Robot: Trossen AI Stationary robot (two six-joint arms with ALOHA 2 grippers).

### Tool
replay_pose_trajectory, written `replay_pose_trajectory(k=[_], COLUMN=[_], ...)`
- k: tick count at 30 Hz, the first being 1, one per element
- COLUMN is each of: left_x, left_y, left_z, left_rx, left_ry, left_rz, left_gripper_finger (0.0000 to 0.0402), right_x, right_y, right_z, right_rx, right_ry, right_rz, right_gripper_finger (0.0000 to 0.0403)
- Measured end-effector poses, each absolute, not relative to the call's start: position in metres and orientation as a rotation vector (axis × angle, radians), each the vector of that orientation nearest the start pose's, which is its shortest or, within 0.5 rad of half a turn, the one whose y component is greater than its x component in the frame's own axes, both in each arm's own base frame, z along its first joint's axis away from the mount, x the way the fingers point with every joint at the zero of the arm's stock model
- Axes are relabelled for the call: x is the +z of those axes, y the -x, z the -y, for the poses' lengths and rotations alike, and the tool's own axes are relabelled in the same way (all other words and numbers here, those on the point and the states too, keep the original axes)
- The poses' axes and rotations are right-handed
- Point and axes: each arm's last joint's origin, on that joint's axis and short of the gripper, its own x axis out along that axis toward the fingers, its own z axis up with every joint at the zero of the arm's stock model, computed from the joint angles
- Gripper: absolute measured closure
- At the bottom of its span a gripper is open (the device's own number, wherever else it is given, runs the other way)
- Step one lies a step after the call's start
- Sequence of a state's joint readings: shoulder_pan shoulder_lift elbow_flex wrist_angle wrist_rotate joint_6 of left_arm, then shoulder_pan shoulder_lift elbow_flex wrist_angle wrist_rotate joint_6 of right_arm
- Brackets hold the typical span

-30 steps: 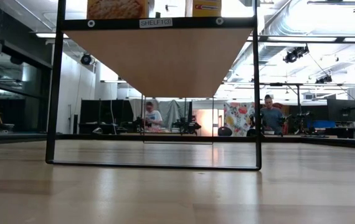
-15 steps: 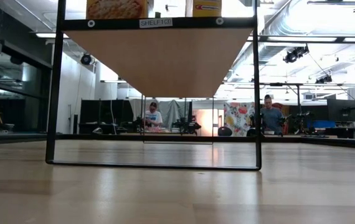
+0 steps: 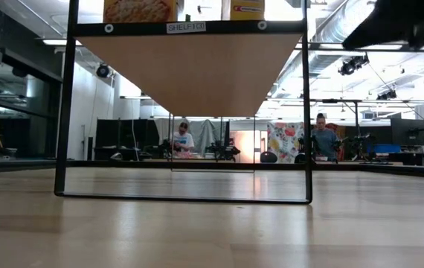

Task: Stack cereal on shelf
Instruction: Put the yellow cereal box on the shelf aligned with the other yellow cereal box

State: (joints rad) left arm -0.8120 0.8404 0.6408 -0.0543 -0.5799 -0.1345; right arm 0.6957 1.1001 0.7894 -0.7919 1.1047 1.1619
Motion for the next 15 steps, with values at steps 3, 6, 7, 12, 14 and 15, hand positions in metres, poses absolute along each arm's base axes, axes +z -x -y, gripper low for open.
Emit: replay_pose_trajectory(k=[3, 6, 7, 12, 14, 15], left_x=[0.282, 0.274, 0.271, 0.264, 0.261, 0.259], left_y=[-0.149, -0.163, -0.168, -0.193, -0.204, -0.209], left_z=[0.132, 0.137, 0.137, 0.132, 0.13, 0.13], left_rx=[-0.318, -0.305, -0.29, -0.246, -0.24, -0.238], left_ry=[-0.025, -0.033, -0.038, -0.02, 0.003, 0.013], left_rz=[-0.231, -0.243, -0.254, -0.321, -0.343, -0.36], left_gripper_finger=[0.0402, 0.0402, 0.0401, 0.0402, 0.0402, 0.0401], right_x=[0.226, 0.208, 0.203, 0.191, 0.191, 0.191], right_y=[-0.159, -0.159, -0.159, -0.16, -0.16, -0.16], right_z=[-0.093, -0.088, -0.086, -0.082, -0.081, -0.082], right_rx=[-0.641, -0.63, -0.631, -0.639, -0.639, -0.639], right_ry=[-0.26, -0.275, -0.278, -0.283, -0.273, -0.271], right_rz=[-0.248, -0.168, -0.146, -0.092, -0.096, -0.097], right_gripper_finger=[0.0402, 0.0402, 0.0402, 0.0403, 0.0403, 0.0403])
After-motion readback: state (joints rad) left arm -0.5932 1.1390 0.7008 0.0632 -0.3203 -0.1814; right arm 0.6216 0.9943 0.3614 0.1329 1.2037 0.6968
